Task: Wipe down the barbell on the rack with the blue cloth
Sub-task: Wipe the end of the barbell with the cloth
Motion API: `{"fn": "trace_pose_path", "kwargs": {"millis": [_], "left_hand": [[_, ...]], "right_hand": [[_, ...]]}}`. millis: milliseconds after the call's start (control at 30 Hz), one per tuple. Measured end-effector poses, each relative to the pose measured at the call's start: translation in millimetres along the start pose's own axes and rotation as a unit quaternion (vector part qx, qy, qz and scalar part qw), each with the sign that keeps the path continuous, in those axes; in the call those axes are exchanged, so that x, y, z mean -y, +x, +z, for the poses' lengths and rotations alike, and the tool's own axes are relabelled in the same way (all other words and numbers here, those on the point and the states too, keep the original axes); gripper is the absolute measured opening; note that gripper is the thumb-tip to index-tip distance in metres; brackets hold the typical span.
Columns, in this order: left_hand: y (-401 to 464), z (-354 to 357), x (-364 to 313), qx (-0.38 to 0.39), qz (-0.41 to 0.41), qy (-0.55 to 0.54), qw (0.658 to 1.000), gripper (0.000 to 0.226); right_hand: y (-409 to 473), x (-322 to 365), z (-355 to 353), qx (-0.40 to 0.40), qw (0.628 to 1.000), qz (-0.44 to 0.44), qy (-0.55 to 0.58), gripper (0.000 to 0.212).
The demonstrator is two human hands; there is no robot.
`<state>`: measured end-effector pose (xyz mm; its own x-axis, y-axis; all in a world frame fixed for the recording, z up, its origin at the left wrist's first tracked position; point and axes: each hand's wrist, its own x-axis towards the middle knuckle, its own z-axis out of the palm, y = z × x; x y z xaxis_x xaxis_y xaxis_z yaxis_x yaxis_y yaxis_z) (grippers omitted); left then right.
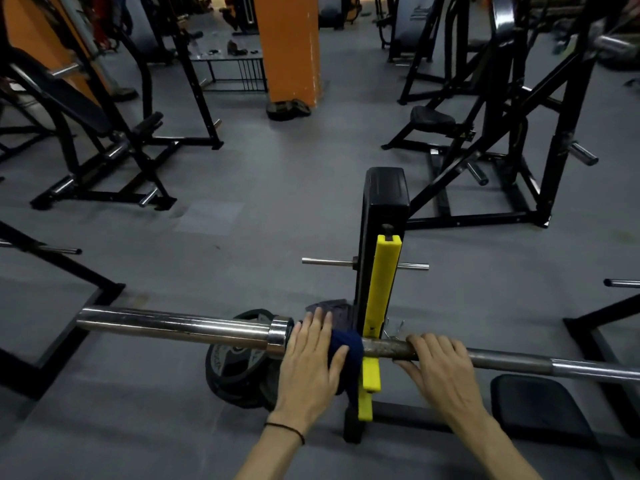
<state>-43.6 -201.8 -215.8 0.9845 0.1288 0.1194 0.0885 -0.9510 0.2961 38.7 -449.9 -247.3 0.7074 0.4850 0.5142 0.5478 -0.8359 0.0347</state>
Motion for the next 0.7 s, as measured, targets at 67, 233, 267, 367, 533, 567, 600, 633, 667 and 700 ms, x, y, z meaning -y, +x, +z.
{"fn": "trace_pose_path", "kwargs": {"millis": [67, 233, 267, 367, 533, 567, 600, 633, 667, 700], "left_hand": [[6, 5, -14, -0.005, -0.017, -0.020, 1.000, 0.070], [9, 11, -29, 0.010, 0.100, -0.023, 0.995, 0.067], [5, 10, -23, 0.014, 0.113, -0.019, 0.993, 0.066], [-6, 7, 3, -0.007, 0.097, -0.005, 0.995, 0.062], [-18, 8, 12, -0.027, 0.045, 0.011, 0.999, 0.062], [-14, 9, 8, -0.026, 0.030, 0.017, 0.999, 0.062], [-8, 9, 3, -0.023, 0.015, 0.023, 0.999, 0.064], [-2, 11, -3, -0.023, 0.005, 0.029, 0.999, 0.066], [4, 12, -9, -0.024, -0.003, 0.032, 0.999, 0.068], [8, 12, -13, -0.027, -0.009, 0.031, 0.999, 0.070]], "right_hand": [[2, -2, 1, -0.006, 1.000, -0.010, 0.007, 0.051], [9, -15, -2, 0.021, 0.998, -0.057, 0.020, 0.060], [10, -17, -2, 0.031, 0.997, -0.070, 0.026, 0.062], [15, -22, -5, 0.059, 0.993, -0.090, 0.043, 0.062], [40, -22, -28, 0.254, 0.962, -0.069, 0.076, 0.062], [47, -24, -33, 0.301, 0.947, -0.053, 0.101, 0.057], [53, -25, -35, 0.337, 0.933, -0.045, 0.117, 0.054], [57, -27, -38, 0.356, 0.925, -0.042, 0.126, 0.052], [58, -27, -41, 0.353, 0.925, -0.045, 0.130, 0.054], [55, -25, -42, 0.345, 0.929, -0.049, 0.124, 0.059]]}}
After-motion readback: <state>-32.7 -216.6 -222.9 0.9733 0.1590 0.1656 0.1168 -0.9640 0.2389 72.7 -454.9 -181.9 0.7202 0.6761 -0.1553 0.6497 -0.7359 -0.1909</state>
